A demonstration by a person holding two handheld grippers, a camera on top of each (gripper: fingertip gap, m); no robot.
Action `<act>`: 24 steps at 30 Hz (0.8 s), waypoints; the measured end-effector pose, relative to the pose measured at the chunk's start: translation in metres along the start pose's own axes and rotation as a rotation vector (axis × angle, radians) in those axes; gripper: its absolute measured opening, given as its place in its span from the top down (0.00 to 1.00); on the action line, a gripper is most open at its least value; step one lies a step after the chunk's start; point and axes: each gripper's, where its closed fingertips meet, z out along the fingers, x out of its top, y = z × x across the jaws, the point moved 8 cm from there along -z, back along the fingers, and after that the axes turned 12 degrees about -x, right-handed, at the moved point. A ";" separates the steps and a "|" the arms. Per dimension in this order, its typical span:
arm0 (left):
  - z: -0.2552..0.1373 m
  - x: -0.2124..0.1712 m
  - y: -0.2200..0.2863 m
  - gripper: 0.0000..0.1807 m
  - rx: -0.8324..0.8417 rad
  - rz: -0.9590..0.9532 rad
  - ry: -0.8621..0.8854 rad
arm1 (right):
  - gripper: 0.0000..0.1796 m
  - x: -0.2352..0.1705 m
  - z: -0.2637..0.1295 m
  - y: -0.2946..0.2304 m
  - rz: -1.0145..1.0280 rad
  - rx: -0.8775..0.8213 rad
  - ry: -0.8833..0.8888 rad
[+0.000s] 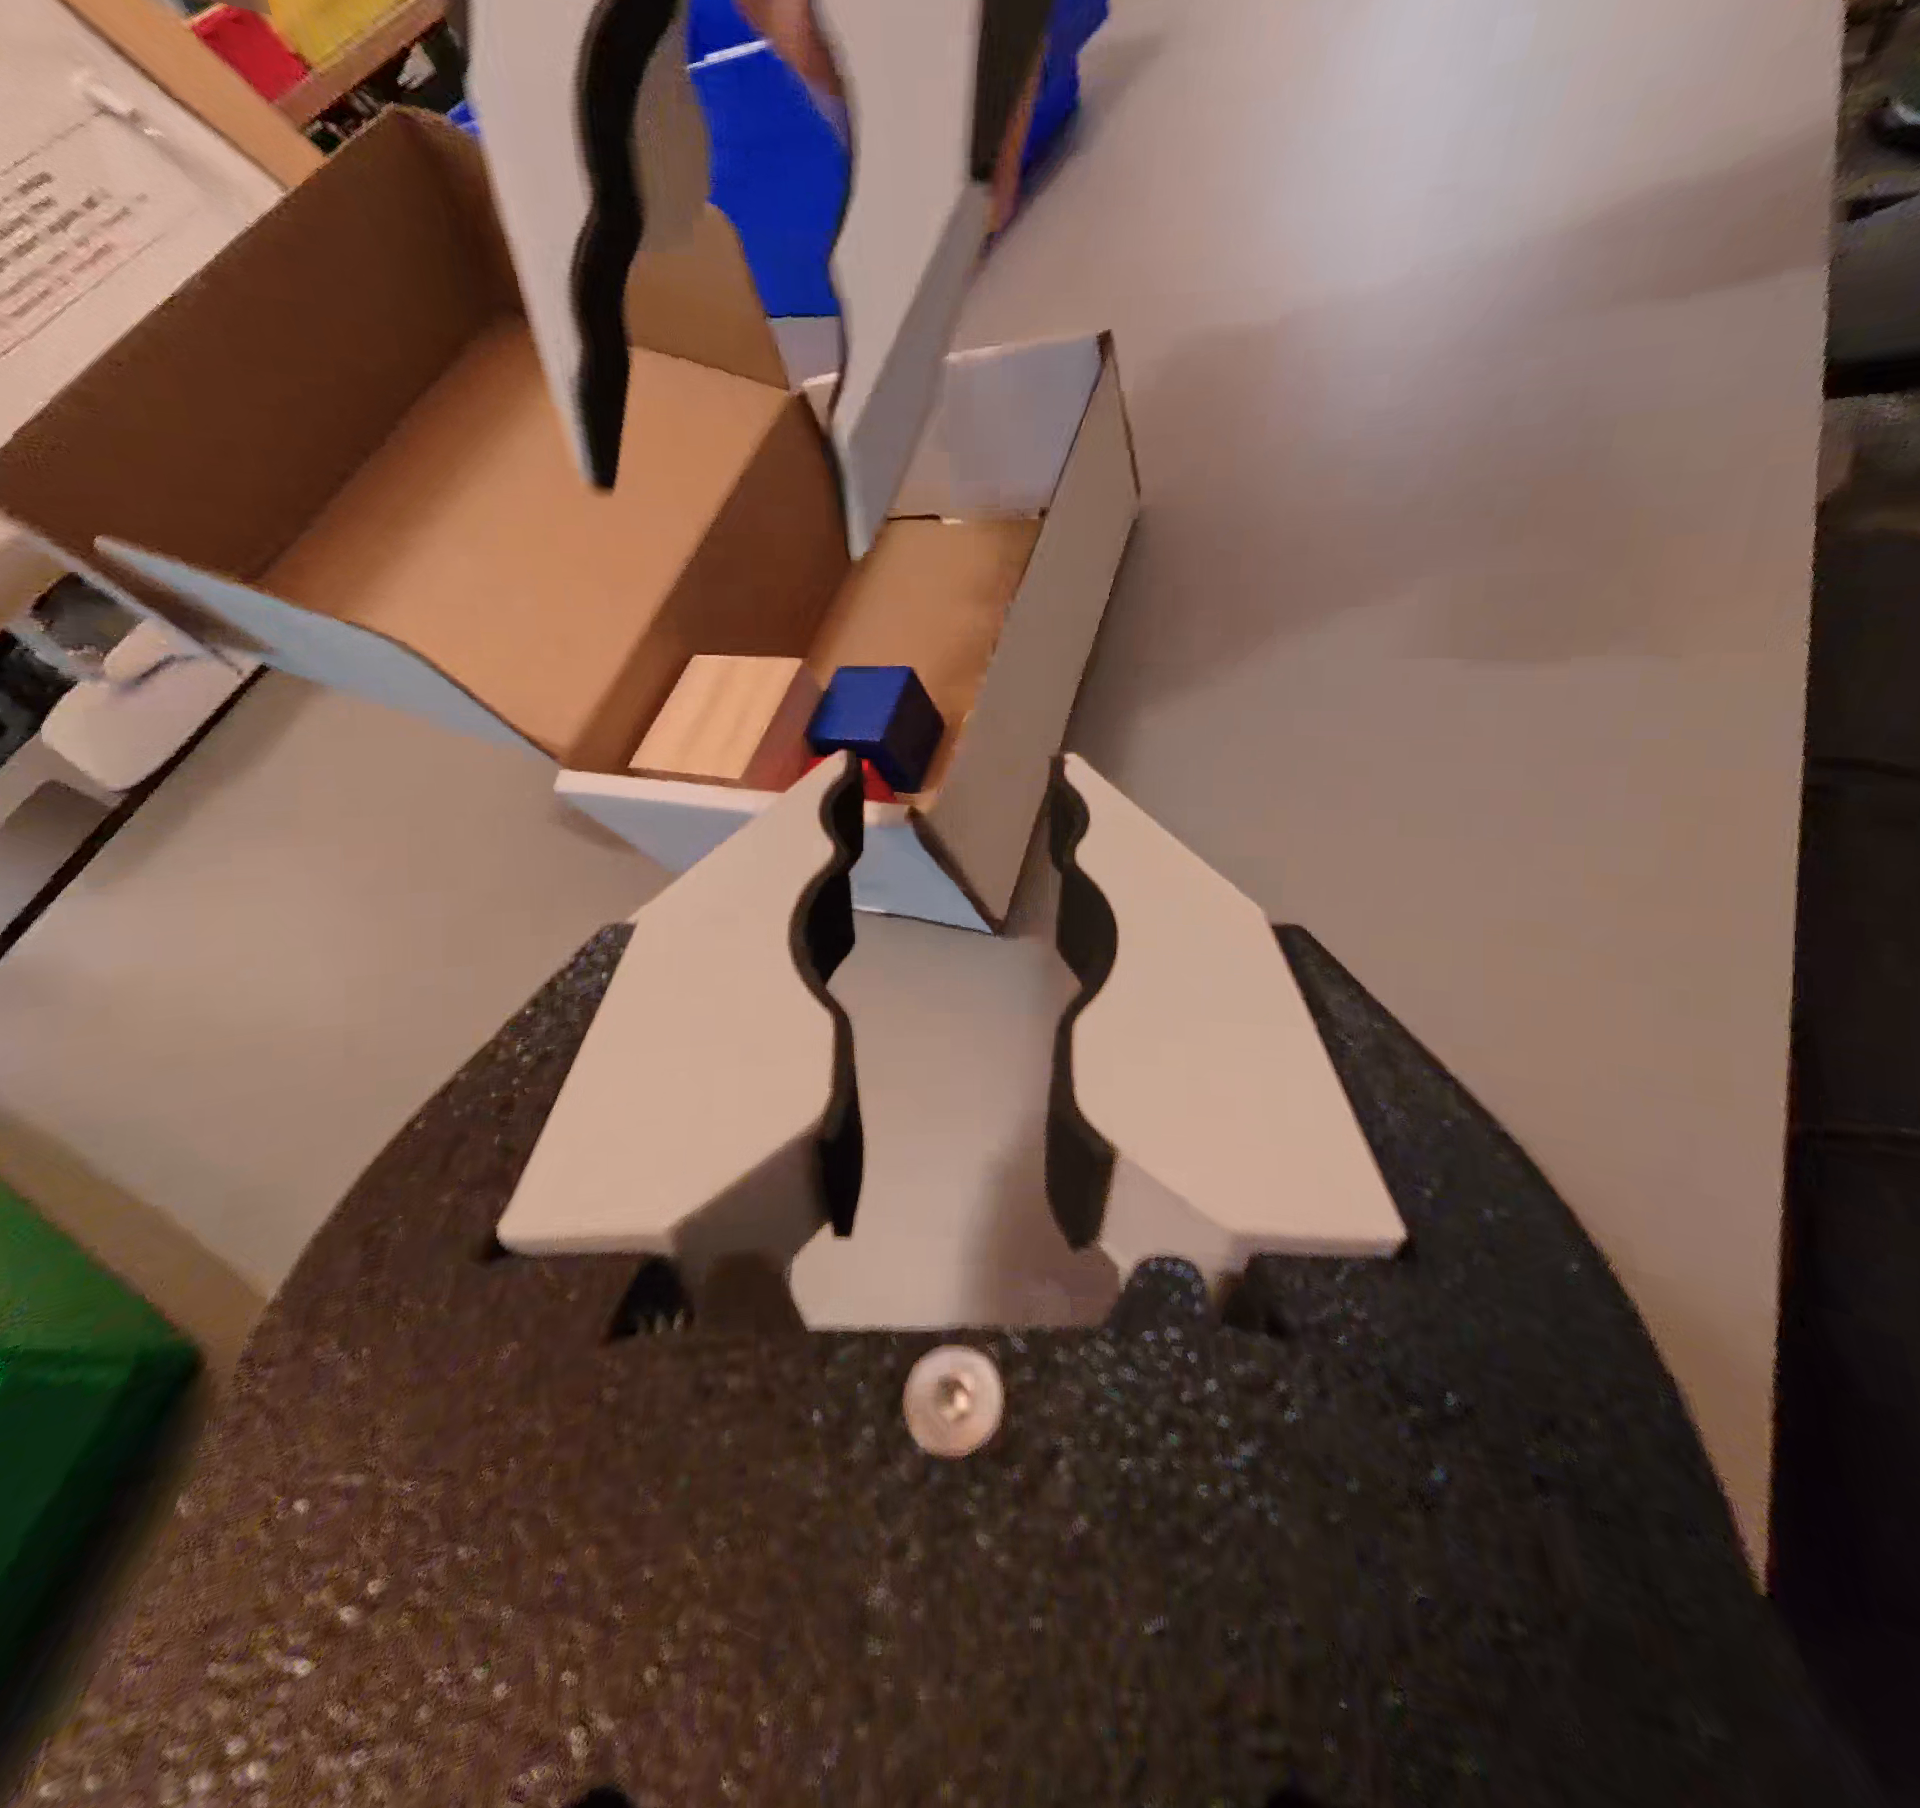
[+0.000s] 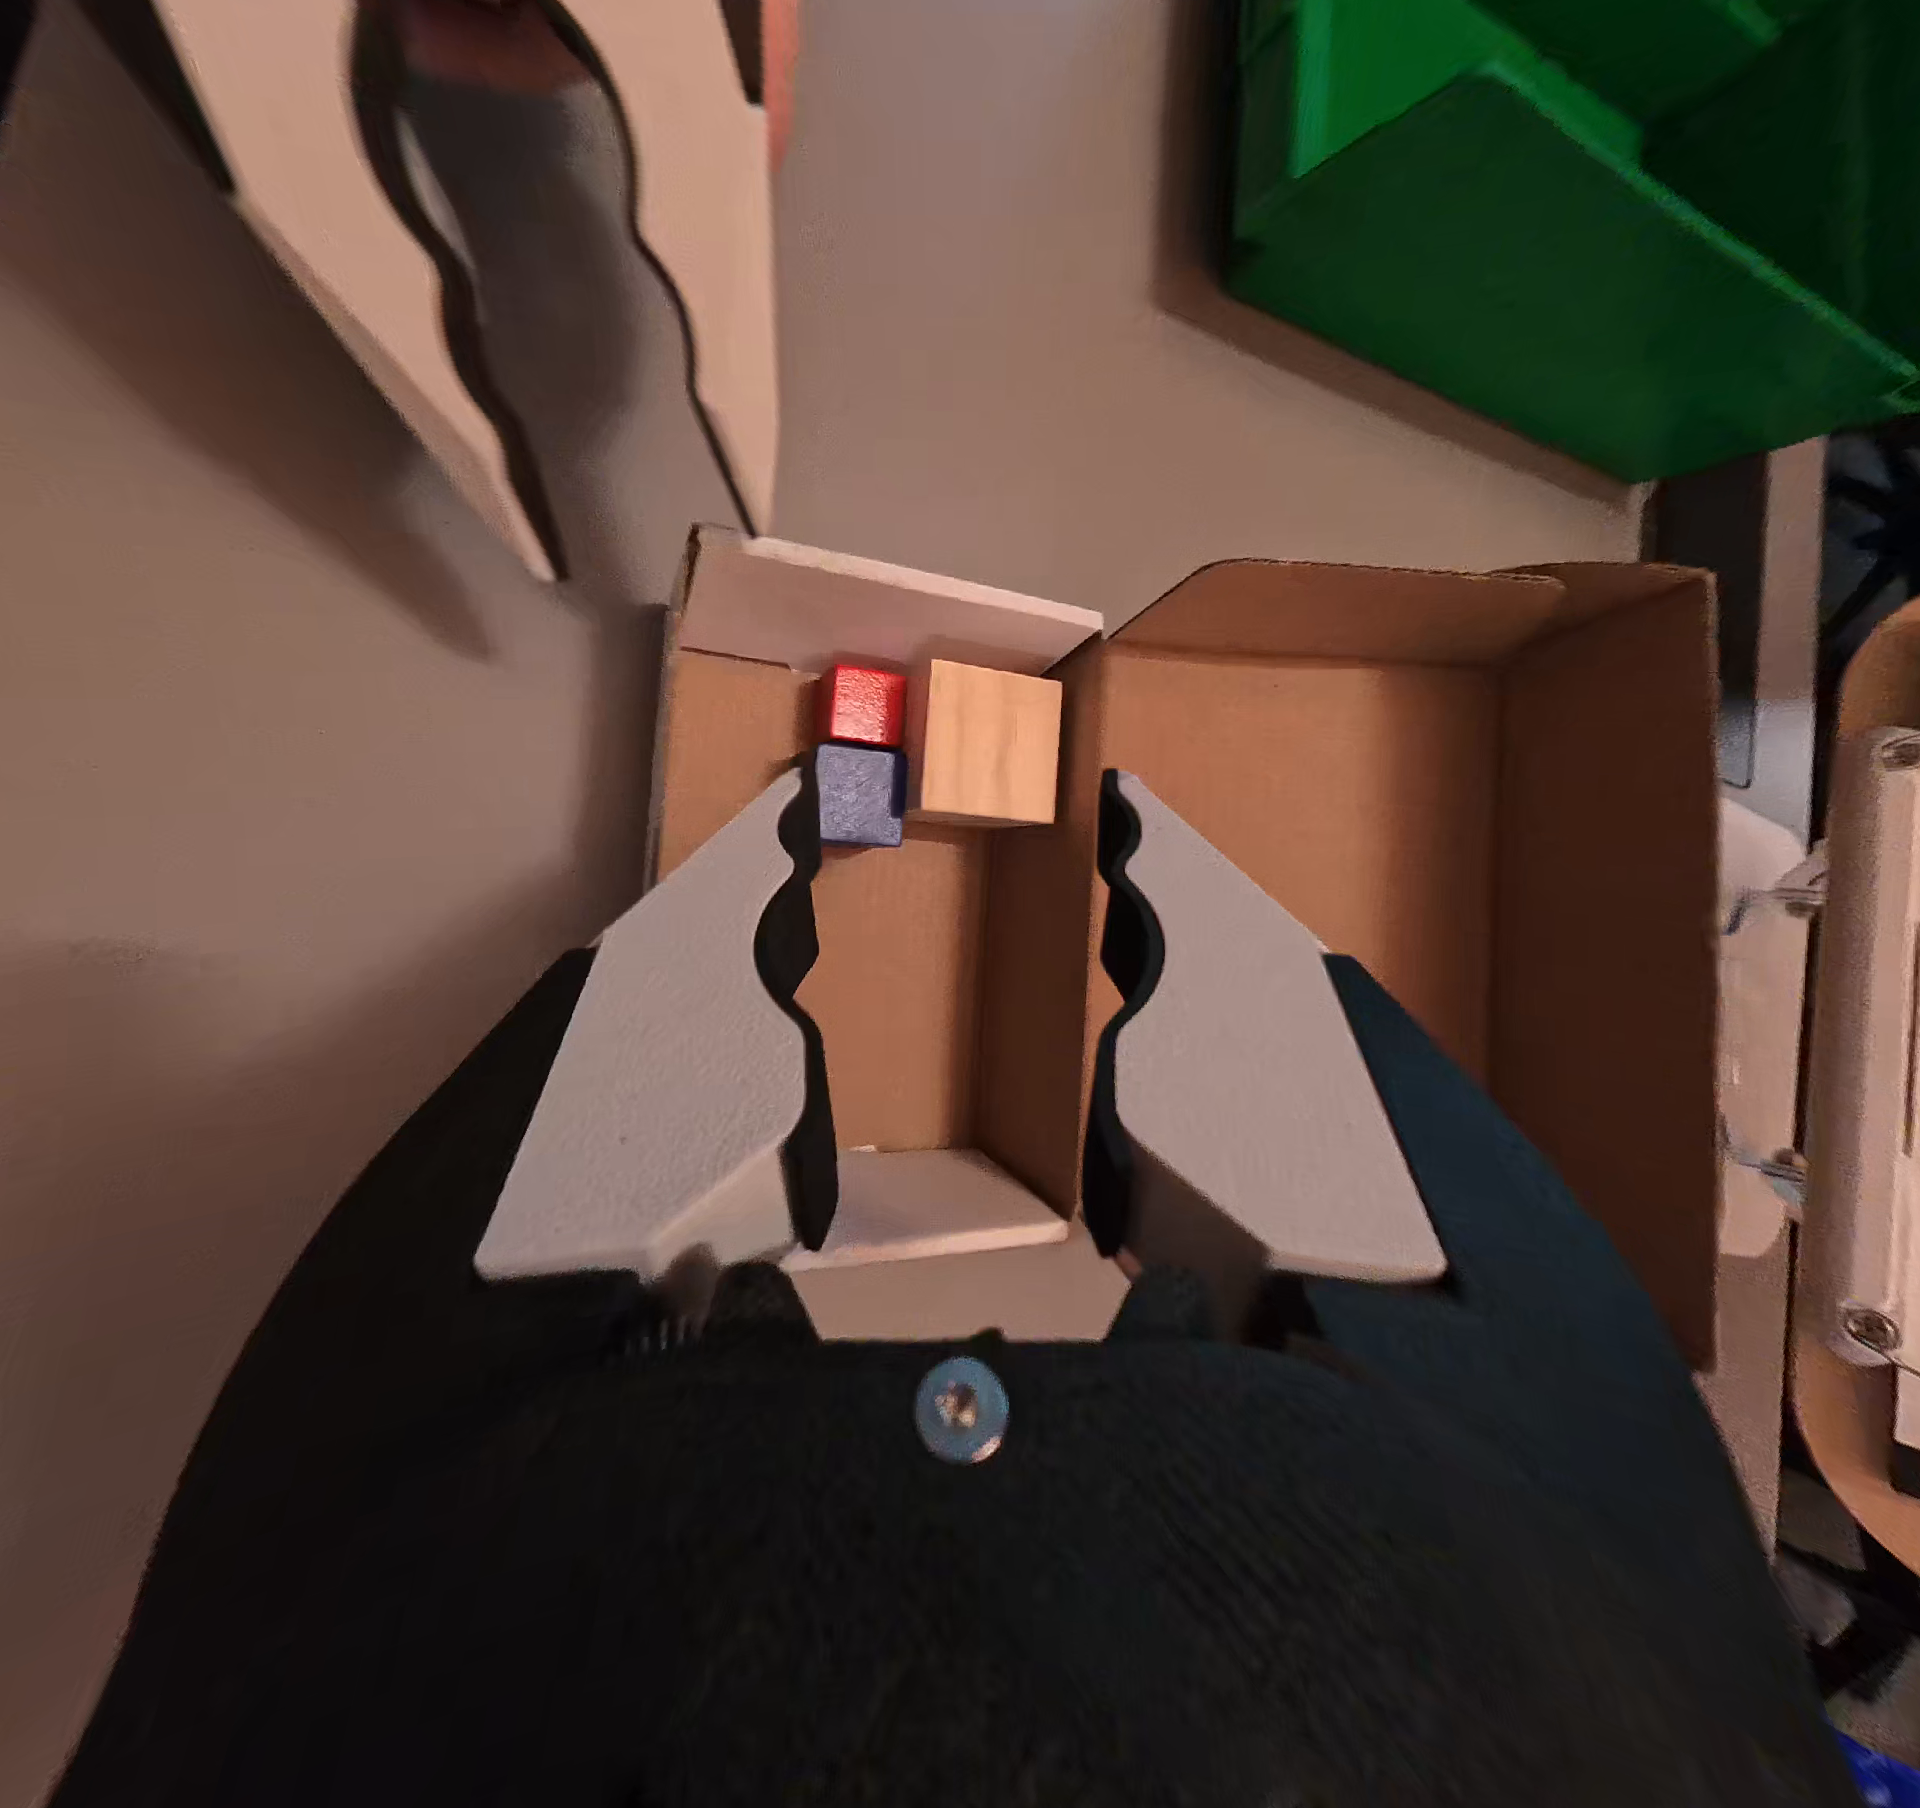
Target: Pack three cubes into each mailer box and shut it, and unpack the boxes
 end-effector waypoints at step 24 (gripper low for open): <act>0.044 0.002 0.004 0.99 0.031 0.121 -0.044 | 0.57 0.004 0.051 0.004 0.817 -0.033 -0.240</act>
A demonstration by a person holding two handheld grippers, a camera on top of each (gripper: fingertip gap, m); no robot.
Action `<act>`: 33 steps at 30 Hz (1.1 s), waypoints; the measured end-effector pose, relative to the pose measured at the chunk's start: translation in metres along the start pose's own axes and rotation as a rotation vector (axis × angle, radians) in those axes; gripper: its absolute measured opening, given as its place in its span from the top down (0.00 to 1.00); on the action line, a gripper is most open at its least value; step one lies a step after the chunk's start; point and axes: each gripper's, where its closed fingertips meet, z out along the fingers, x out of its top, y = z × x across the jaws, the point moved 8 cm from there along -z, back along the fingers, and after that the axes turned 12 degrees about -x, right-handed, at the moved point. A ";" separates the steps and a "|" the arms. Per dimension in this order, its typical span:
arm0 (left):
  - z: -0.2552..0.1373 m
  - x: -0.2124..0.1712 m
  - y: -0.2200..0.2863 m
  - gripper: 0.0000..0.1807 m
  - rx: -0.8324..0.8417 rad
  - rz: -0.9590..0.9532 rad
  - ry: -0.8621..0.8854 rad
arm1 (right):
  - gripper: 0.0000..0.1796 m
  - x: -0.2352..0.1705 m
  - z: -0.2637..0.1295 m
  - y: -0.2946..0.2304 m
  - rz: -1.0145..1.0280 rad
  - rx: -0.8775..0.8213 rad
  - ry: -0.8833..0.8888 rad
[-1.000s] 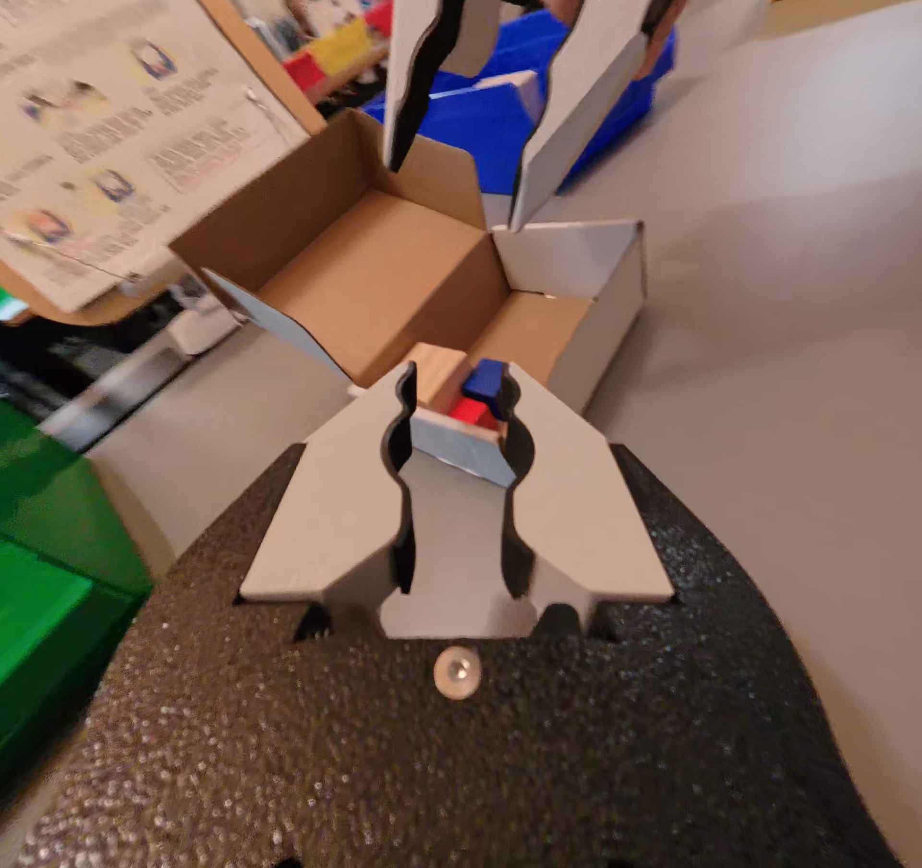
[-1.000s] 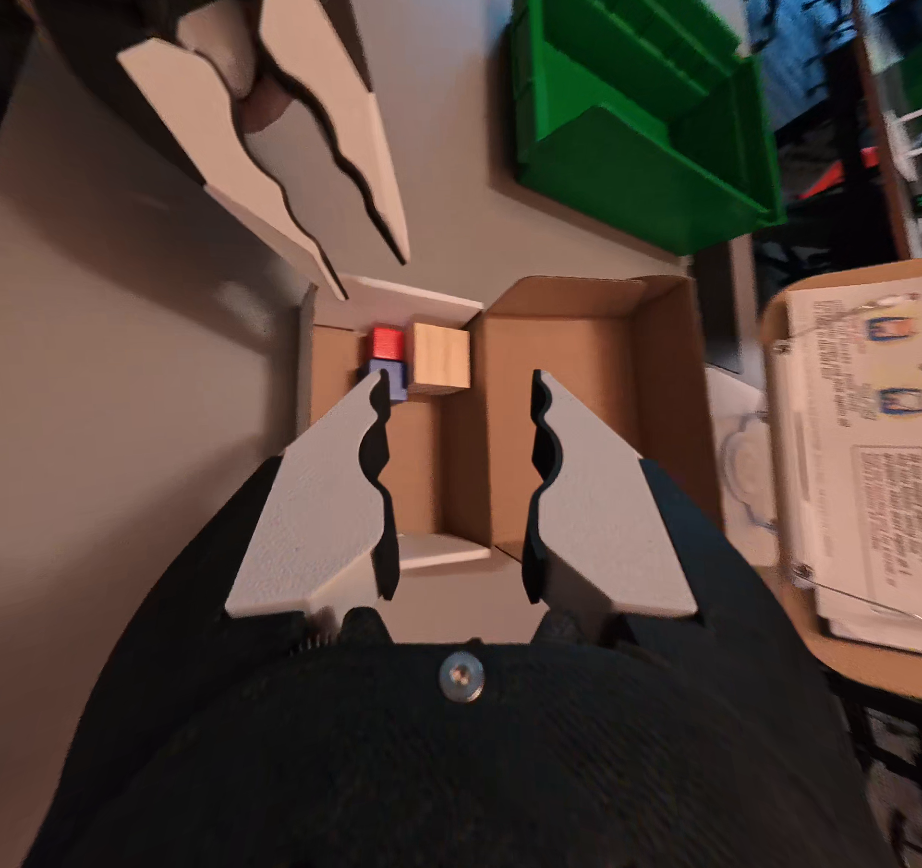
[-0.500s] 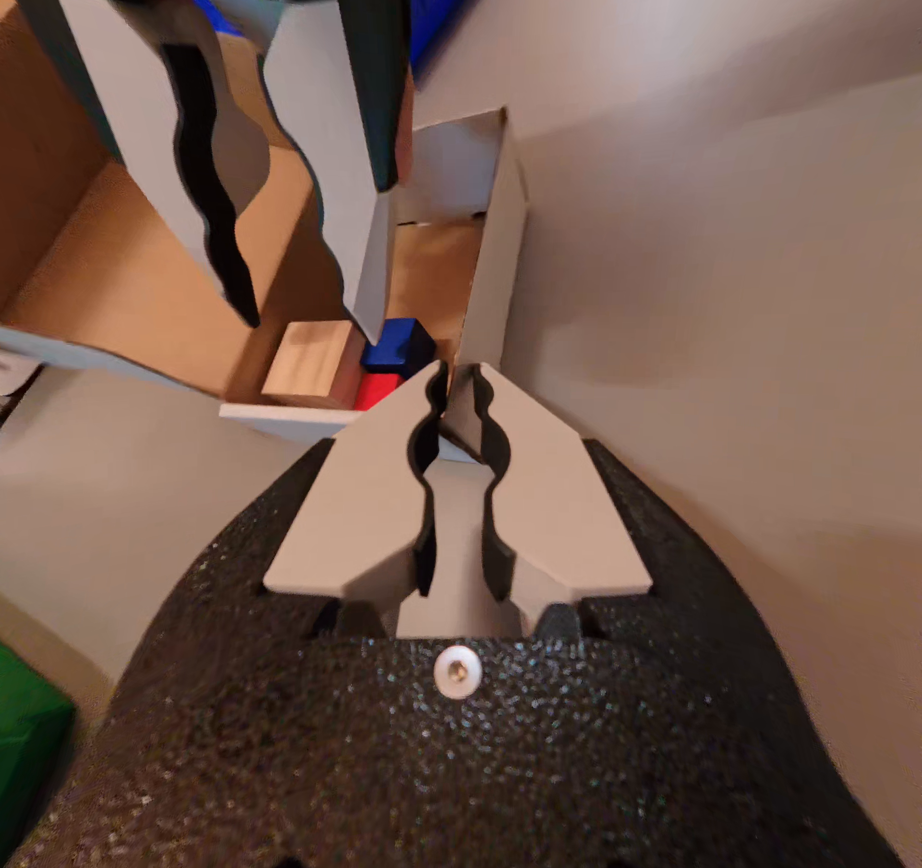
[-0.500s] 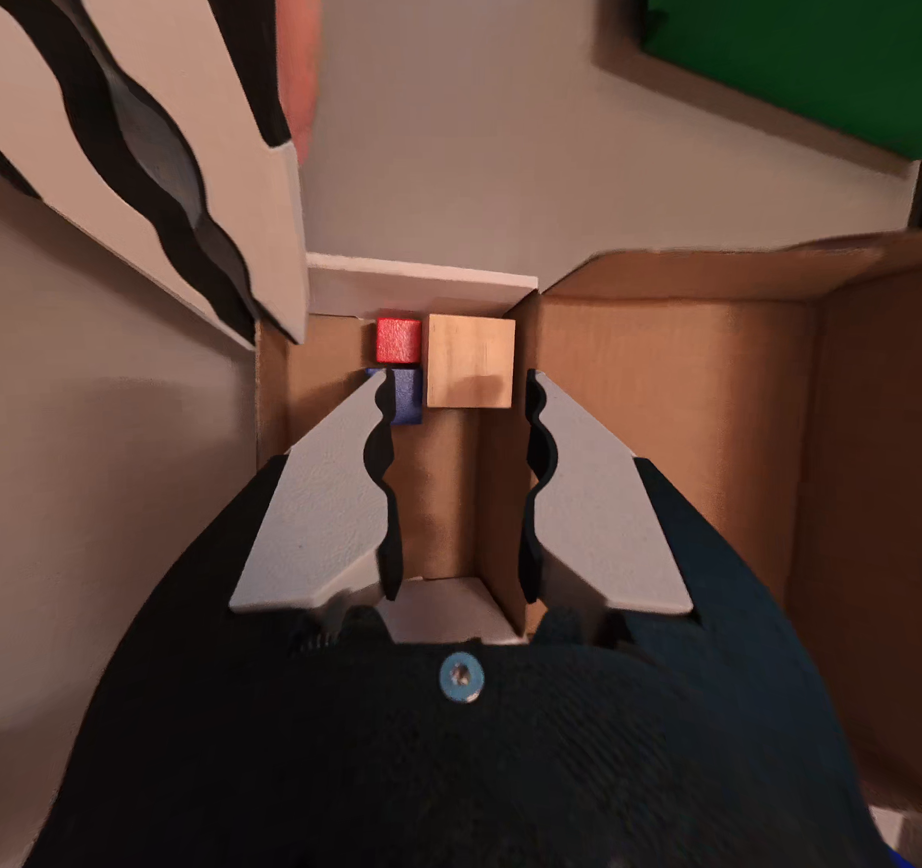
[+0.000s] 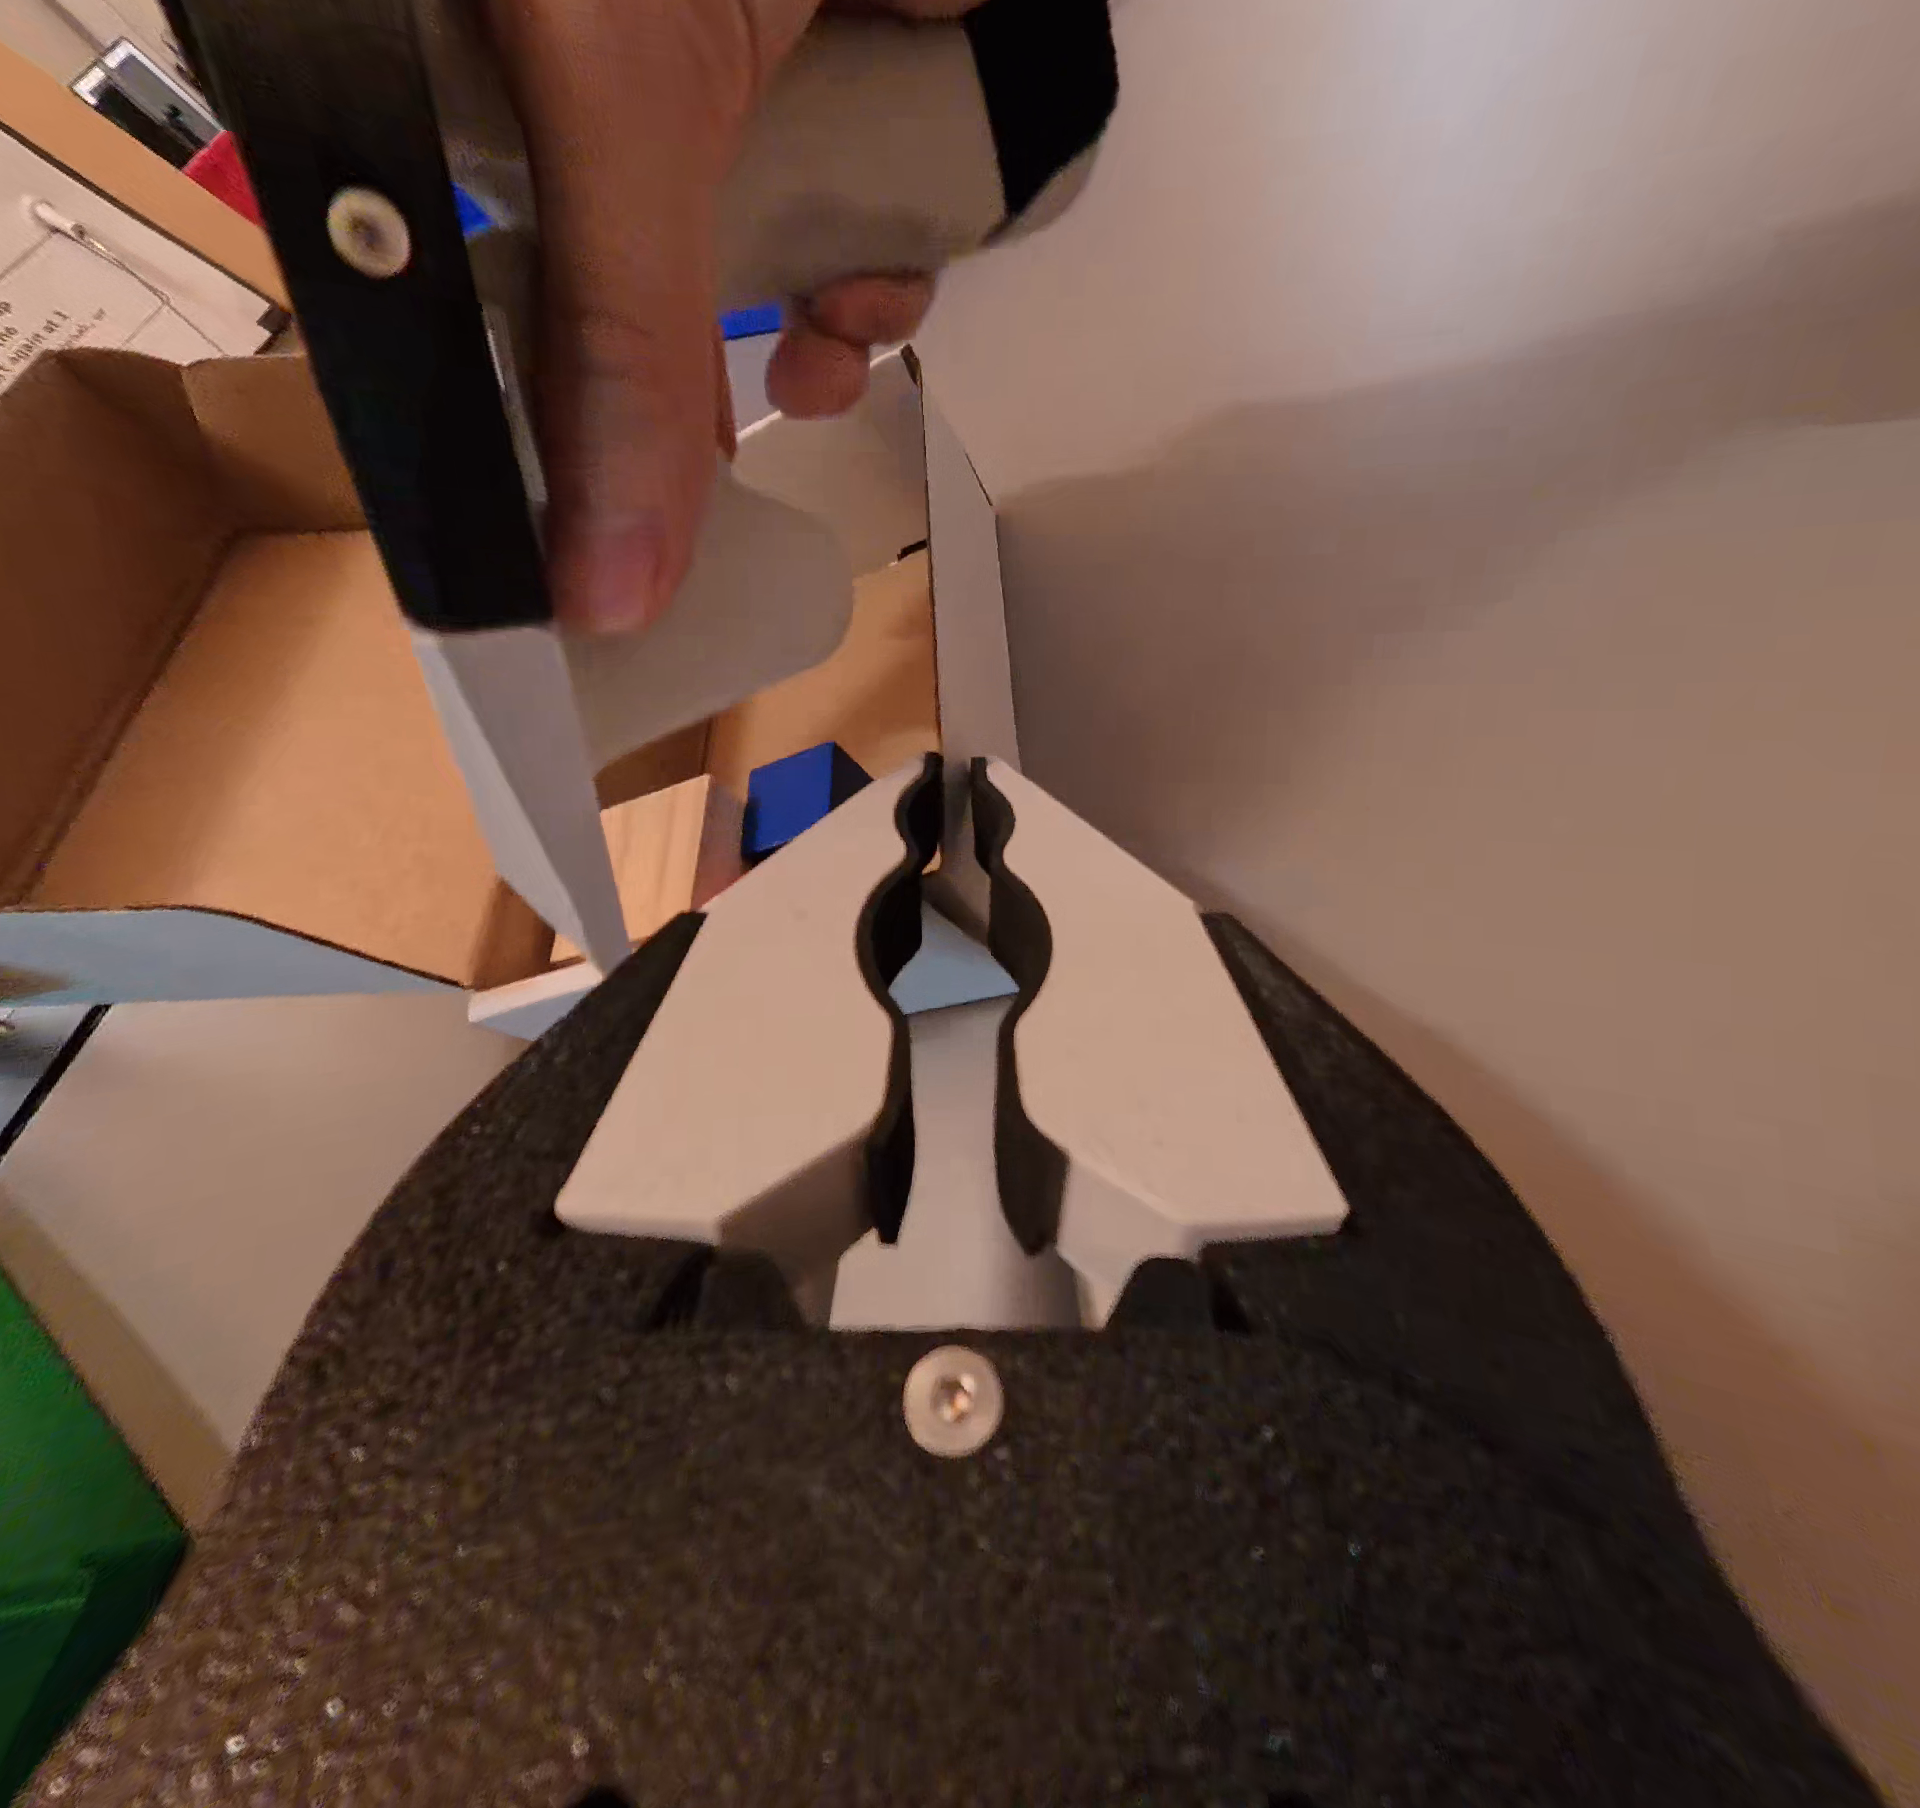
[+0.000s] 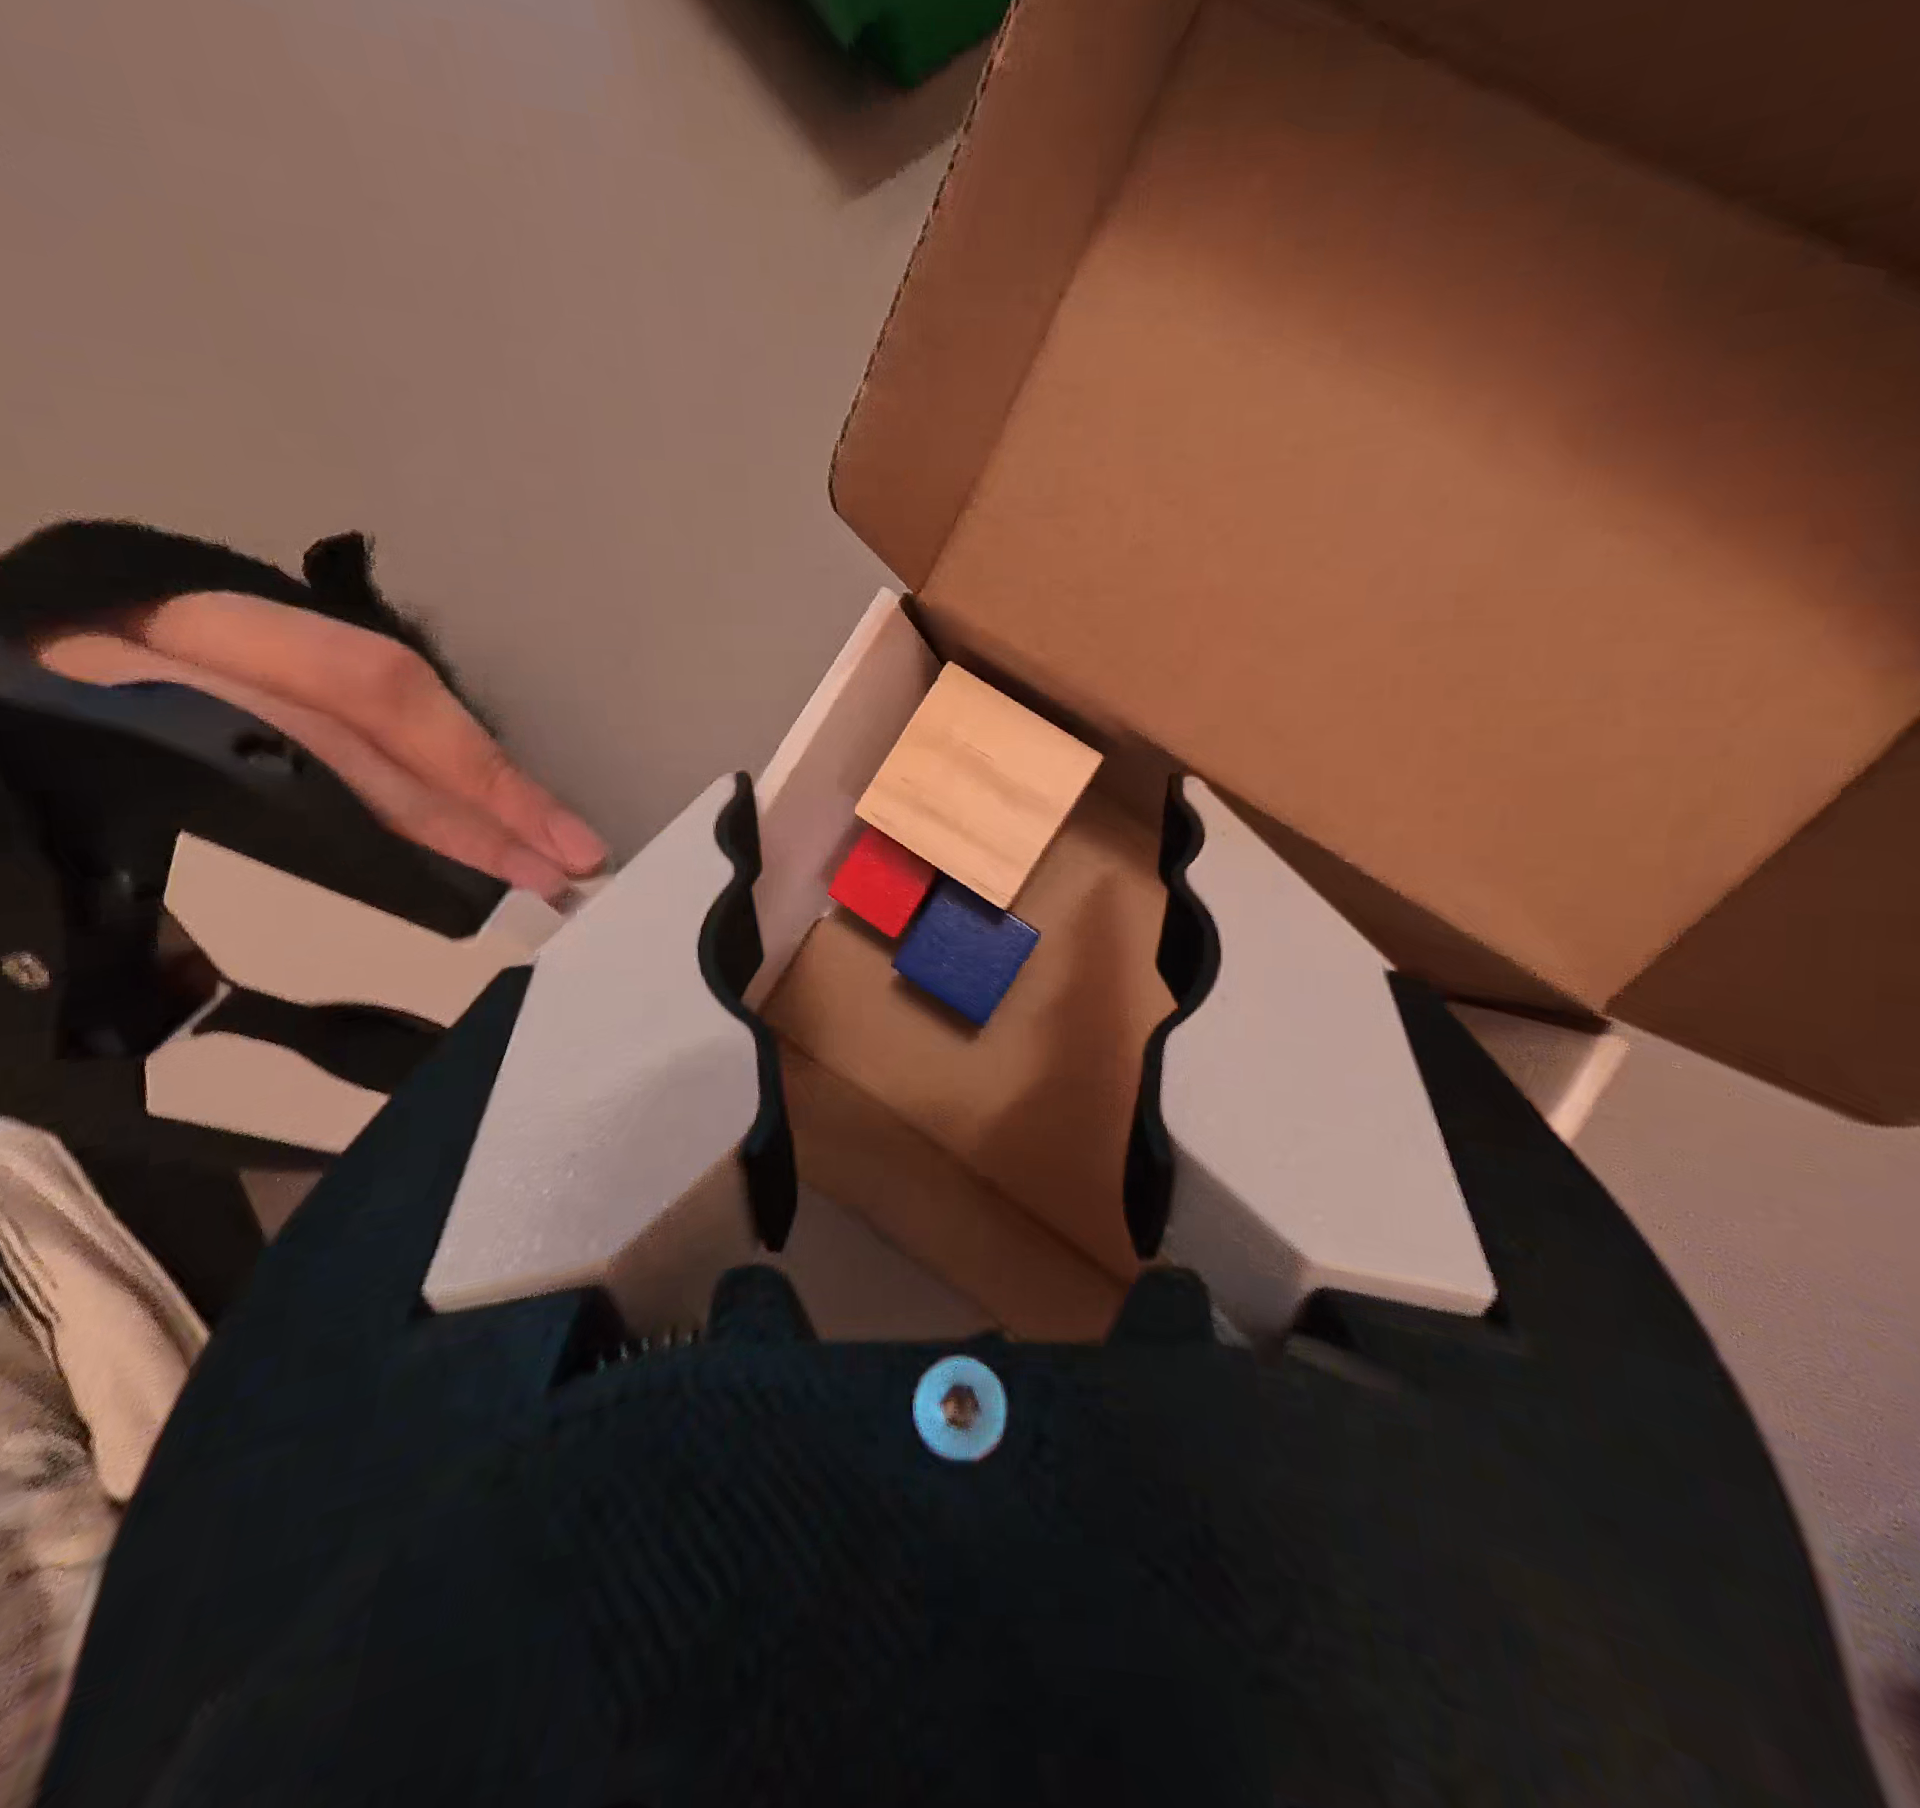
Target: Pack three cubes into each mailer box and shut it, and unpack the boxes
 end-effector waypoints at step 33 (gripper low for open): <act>0.003 0.001 0.002 0.98 0.059 0.042 -0.018 | 0.71 -0.001 0.027 0.001 0.255 -0.109 -0.170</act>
